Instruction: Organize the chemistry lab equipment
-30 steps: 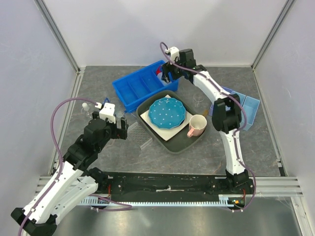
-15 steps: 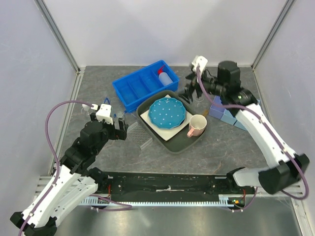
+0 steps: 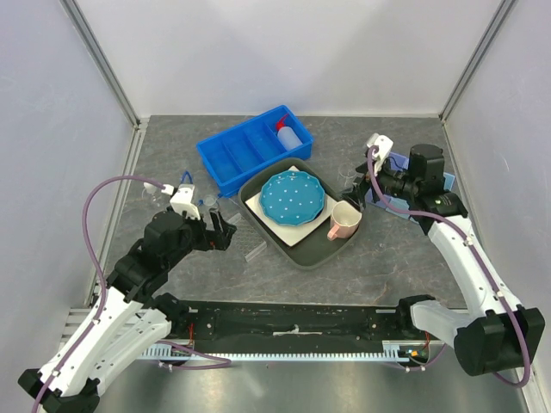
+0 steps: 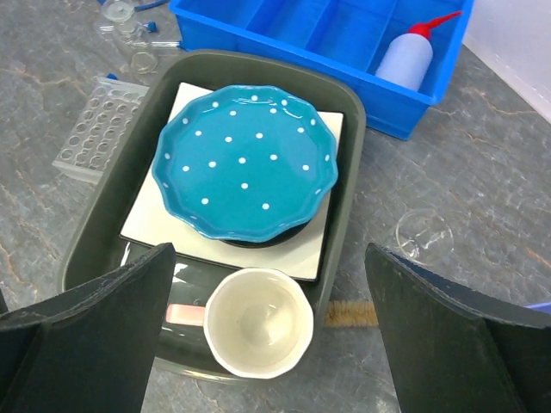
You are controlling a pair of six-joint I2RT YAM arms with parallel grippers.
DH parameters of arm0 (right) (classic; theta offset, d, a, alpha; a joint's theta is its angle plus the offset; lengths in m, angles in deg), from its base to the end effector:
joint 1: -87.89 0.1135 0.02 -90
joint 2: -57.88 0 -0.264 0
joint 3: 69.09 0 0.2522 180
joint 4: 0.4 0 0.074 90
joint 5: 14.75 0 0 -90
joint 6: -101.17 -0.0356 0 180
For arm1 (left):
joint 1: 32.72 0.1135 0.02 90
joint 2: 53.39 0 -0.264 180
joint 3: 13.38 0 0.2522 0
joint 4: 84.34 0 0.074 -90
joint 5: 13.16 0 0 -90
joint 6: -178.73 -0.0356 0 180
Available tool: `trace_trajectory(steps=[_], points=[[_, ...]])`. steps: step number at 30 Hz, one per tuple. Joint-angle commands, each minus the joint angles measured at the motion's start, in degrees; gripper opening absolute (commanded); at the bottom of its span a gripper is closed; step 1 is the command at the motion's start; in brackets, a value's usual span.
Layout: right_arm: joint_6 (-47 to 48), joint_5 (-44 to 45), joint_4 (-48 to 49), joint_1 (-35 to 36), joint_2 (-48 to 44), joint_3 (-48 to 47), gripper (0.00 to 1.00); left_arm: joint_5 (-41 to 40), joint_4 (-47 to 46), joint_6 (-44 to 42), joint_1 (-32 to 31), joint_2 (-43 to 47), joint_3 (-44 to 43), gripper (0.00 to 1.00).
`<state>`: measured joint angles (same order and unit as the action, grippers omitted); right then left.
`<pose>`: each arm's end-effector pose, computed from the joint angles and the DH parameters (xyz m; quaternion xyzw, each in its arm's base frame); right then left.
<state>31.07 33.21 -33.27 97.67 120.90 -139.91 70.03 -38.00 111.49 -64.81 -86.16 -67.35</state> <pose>0.2335 0.0644 0.3404 -0.3878 0.7120 0.2573 0.5258 0.1142 -0.0666 0.3011 0.0368 0.8424 -0.2021 0.4982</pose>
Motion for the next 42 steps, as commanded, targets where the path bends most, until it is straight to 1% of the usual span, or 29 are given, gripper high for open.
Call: trace_trajectory(steps=[1, 4, 9, 12, 13, 16, 17, 18, 19, 20, 21, 22, 24, 27, 32, 42], points=[[-0.5, -1.5, 4.9, -2.8, -1.5, 1.8, 0.98, 4.5, 0.2, 5.4, 0.3, -0.1, -0.7, 1.0], [-1.4, -1.3, 5.0, -4.1, -0.8, 2.5, 0.98, 5.3, 0.2, 5.6, 0.3, -1.4, -1.4, 1.0], [-3.0, -5.1, 5.9, -5.5, -0.1, 4.4, 0.98, 3.8, -0.6, 4.7, 0.3, -4.1, -1.9, 1.0], [-3.6, -5.8, 6.2, -5.8, 0.3, 4.6, 0.98, -1.3, -0.4, 3.4, 0.3, -6.5, -2.6, 1.0], [-3.8, -6.0, 6.2, -5.8, 0.3, 4.8, 0.98, -4.5, -0.3, 3.0, 0.4, -7.2, -2.9, 1.0], [-4.0, -6.4, 6.3, -6.0, 0.2, 4.8, 0.98, -7.9, -0.2, 0.2, 1.9, -11.9, -4.4, 0.99], [-4.1, -6.4, 6.4, -5.9, 0.2, 4.8, 0.98, -7.5, -0.3, -0.5, 2.8, -13.4, -5.2, 0.99], [-4.1, -6.3, 6.4, -5.9, 0.2, 4.8, 0.98, -6.5, -0.6, -1.9, 5.4, -16.2, -5.8, 0.98], [-4.1, -6.4, 6.4, -6.0, 0.2, 4.9, 0.98, -2.9, -0.7, -2.6, 6.9, -17.6, -7.0, 0.94], [-4.1, -6.4, 6.4, -5.9, 0.1, 4.9, 0.98, -0.7, -0.9, -3.6, 8.6, -18.8, -7.6, 0.93], [-4.1, -6.3, 6.4, -6.0, 0.0, 4.9, 0.98, 1.5, -1.7, -4.0, 11.6, -20.8, -7.9, 0.92], [-4.1, -6.3, 6.4, -6.0, 0.0, 4.9, 0.98, 5.5, -2.2, -4.3, 13.0, -21.5, -8.6, 0.92], [-3.9, -6.1, 6.4, -6.0, 0.0, 4.9, 0.98, 8.6, -3.1, -5.1, 15.7, -23.6, -9.1, 0.92], [-3.7, -5.9, 6.4, -6.1, -0.1, 5.0, 0.98, 10.9, -3.2, -6.2, 16.6, -25.5, -10.4, 0.91], [-3.6, -5.9, 6.4, -6.1, 0.2, 5.0, 0.98, 10.9, -2.9, -8.3, 16.9, -27.9, -11.4, 0.9], [-3.5, -5.7, 6.3, -6.1, 1.2, 5.2, 0.98, 11.3, -2.3, -11.9, 17.2, -26.5, -11.1, 0.89]])
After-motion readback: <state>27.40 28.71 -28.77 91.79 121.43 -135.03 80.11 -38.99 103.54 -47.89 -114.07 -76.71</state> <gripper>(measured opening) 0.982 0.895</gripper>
